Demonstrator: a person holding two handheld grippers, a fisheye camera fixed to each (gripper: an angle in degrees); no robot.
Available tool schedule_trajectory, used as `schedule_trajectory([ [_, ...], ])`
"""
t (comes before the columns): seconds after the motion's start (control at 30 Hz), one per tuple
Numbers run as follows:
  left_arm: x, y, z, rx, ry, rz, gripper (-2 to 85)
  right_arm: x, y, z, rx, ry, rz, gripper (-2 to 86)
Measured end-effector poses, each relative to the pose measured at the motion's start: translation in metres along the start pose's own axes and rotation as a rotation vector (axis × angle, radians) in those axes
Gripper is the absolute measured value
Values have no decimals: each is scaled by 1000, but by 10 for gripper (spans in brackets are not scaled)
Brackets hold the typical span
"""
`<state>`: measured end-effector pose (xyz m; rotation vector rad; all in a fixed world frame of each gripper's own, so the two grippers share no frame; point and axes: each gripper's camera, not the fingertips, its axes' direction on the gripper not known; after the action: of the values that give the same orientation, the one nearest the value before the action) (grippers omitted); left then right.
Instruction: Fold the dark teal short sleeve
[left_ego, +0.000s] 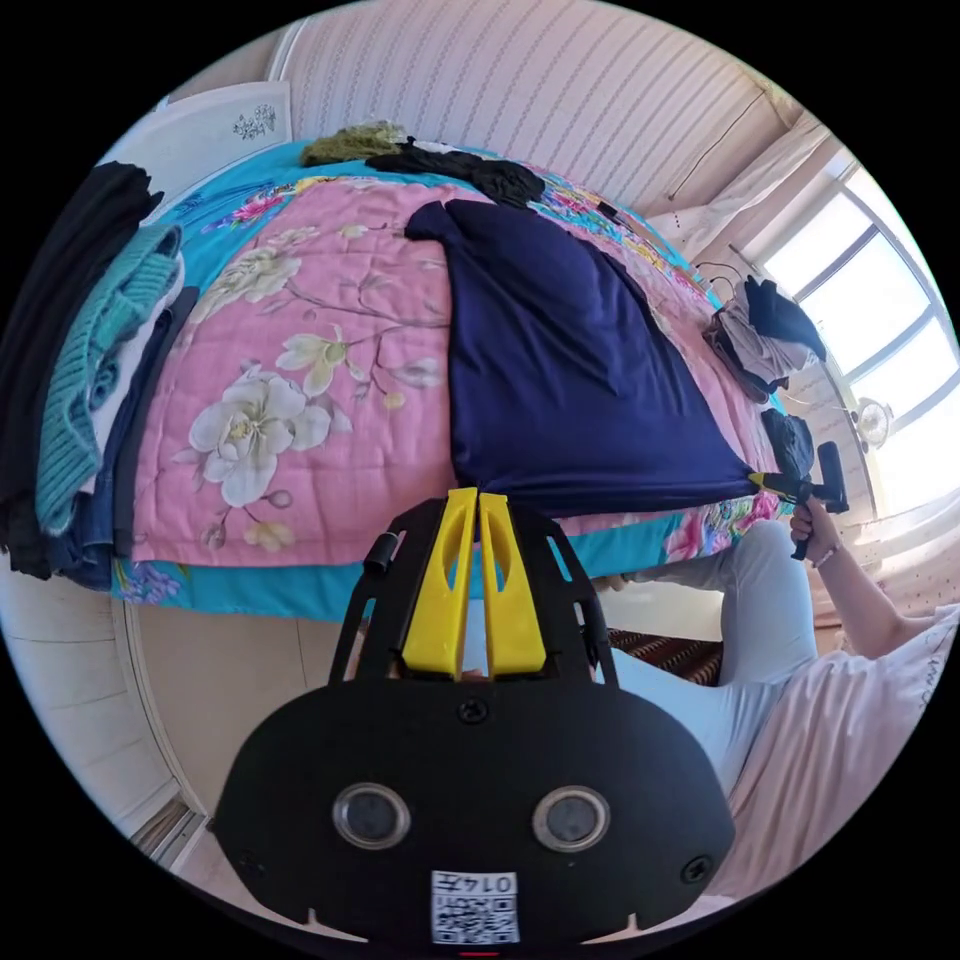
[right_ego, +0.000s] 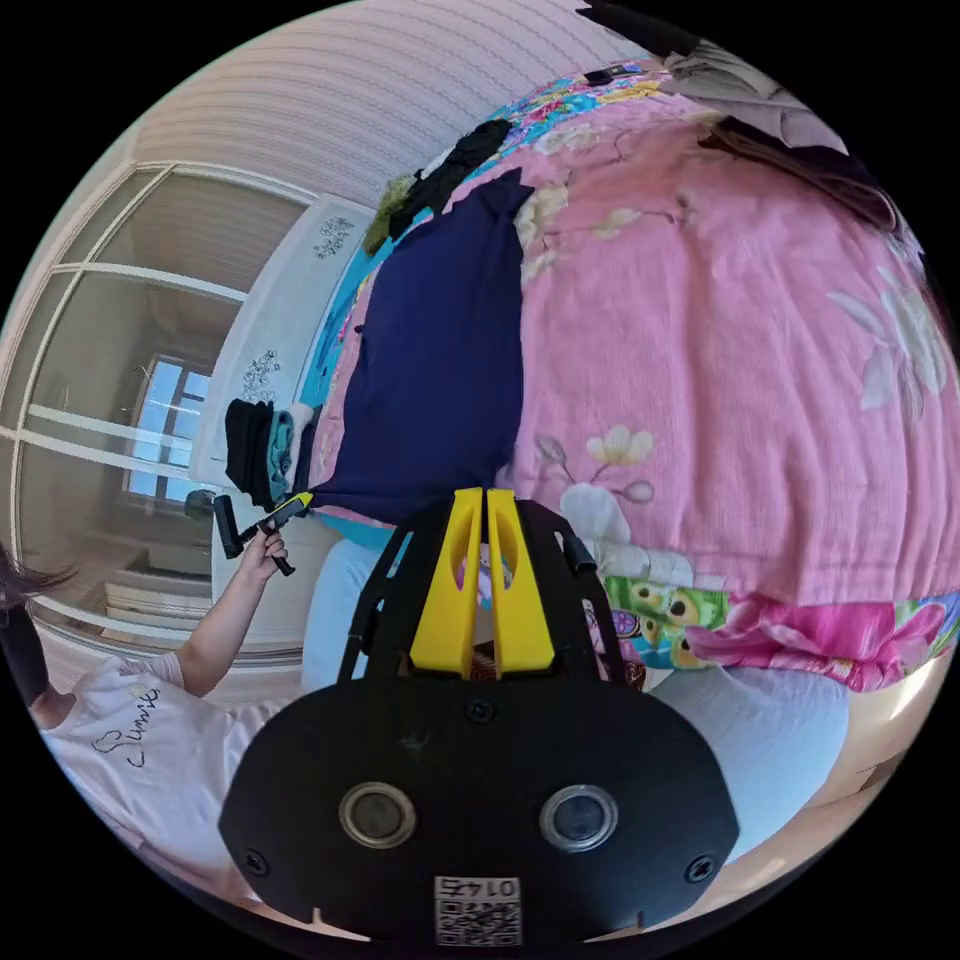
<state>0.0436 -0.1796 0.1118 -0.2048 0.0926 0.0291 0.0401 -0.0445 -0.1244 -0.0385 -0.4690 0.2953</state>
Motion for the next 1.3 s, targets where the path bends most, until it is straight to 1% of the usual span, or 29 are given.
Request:
schedule_trajectory([
  [0.13, -9, 14, 20, -46, 23, -22, -10, 7, -8, 18, -142, 63, -6, 1],
  [0.33, -8, 30, 54, -106, -15, 3, -10, 4, -23, 49, -332, 188, -75, 2],
  [0.47, -14, 21, 74, -94, 16, -61, -10, 9, -39, 67, -362, 215, -87, 5],
  [0.63, -18, -4, 61, -82, -124, -6, -10, 27, -61, 53, -352, 272, -88, 15],
  [0.73, -2, -55, 56, -51, -186, 112, -10, 39, -85, 29, -265, 326, -114, 26],
  [0.87, 47, -172, 87, 53, -110, 294, -10, 52, -151, 6, -102, 309, -152, 39],
  [0.9, 64, -208, 105, 70, -83, 343, -10, 55, -180, 3, -53, 291, -166, 44],
  [0.93, 73, -227, 115, 76, -71, 368, -10, 58, -210, 0, 4, 278, -177, 47],
  [1.03, 121, -314, 173, 63, -1, 491, -9, 72, -281, -1, 122, 235, -152, 52],
  [1.1, 157, -369, 222, 36, -24, 566, -8, 84, -314, 1, 171, 199, -119, 56],
  [1.17, 179, -402, 254, 9, -20, 584, -5, 97, -339, 3, 211, 173, -73, 59],
  [1.3, 213, -463, 315, -60, 27, 564, 13, 124, -376, 6, 247, 30, 52, 70],
])
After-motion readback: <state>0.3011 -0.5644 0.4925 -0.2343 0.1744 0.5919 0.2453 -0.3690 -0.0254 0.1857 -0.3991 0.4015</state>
